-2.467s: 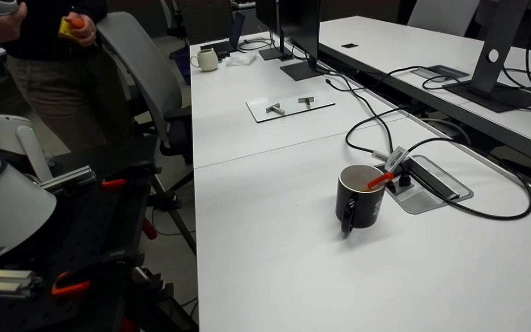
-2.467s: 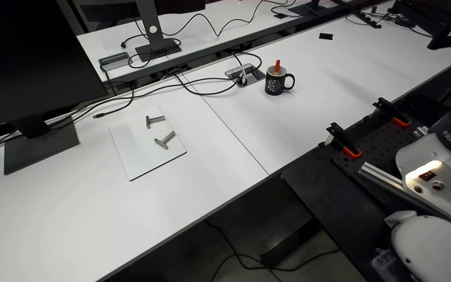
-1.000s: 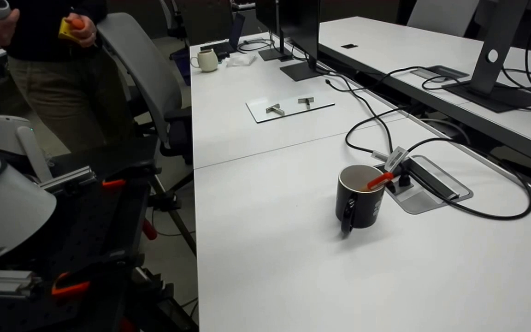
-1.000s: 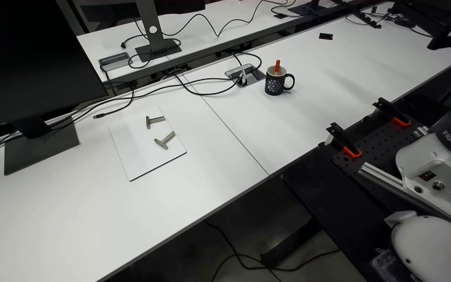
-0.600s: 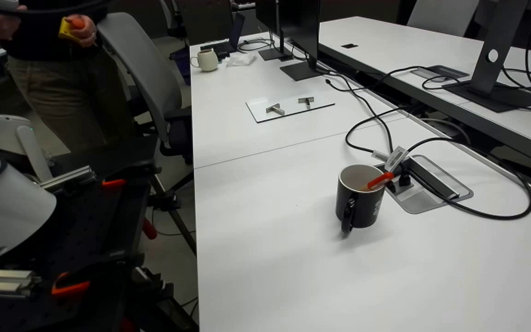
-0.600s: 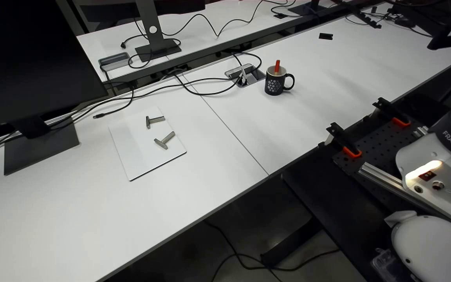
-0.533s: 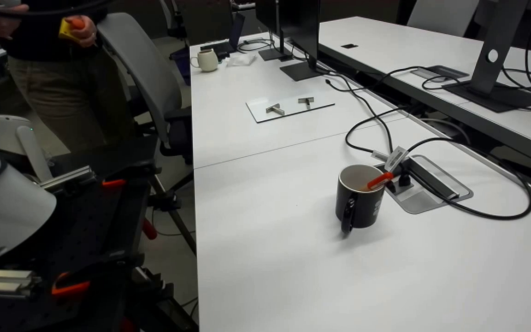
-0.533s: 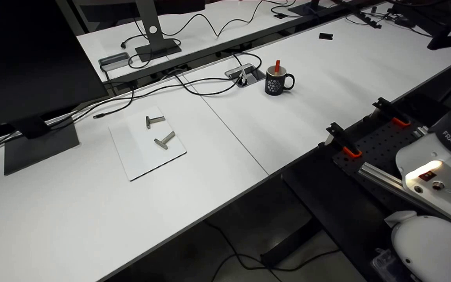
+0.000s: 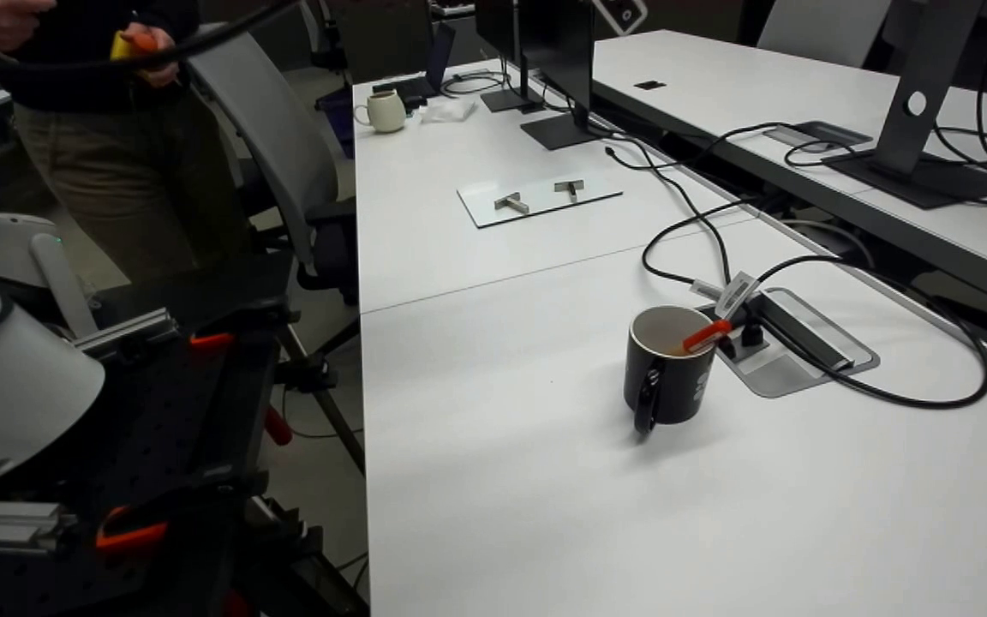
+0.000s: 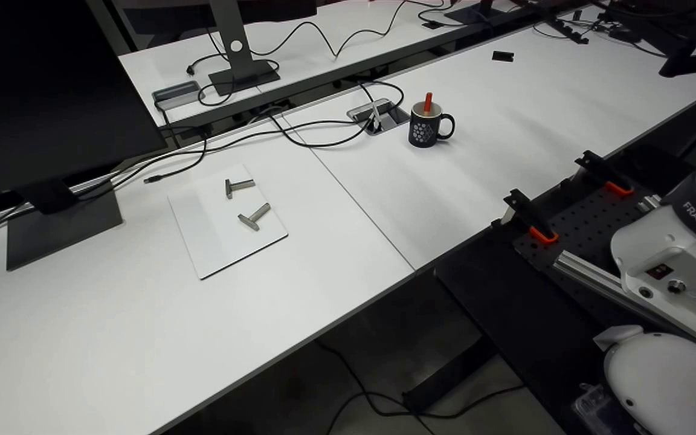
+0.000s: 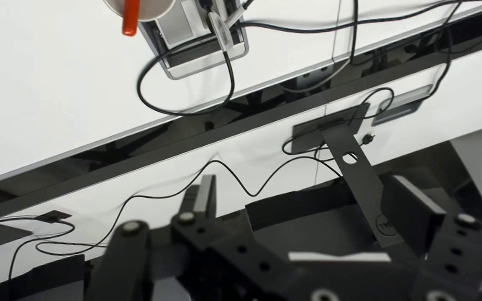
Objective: Put the marker in the mug
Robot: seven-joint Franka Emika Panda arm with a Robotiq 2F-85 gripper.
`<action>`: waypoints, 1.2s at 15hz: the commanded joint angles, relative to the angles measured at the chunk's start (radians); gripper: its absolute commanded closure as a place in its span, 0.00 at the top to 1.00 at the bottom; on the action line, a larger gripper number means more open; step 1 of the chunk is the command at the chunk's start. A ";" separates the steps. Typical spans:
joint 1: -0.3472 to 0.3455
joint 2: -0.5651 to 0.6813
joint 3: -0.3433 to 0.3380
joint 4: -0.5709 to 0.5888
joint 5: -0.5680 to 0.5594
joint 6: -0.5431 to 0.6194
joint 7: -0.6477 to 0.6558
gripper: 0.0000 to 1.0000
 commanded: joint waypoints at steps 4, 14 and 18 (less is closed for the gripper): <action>-0.056 0.094 0.120 0.027 0.149 0.000 -0.065 1.00; -0.070 0.108 0.136 0.031 0.153 0.000 -0.063 1.00; -0.070 0.108 0.135 0.031 0.153 0.000 -0.063 1.00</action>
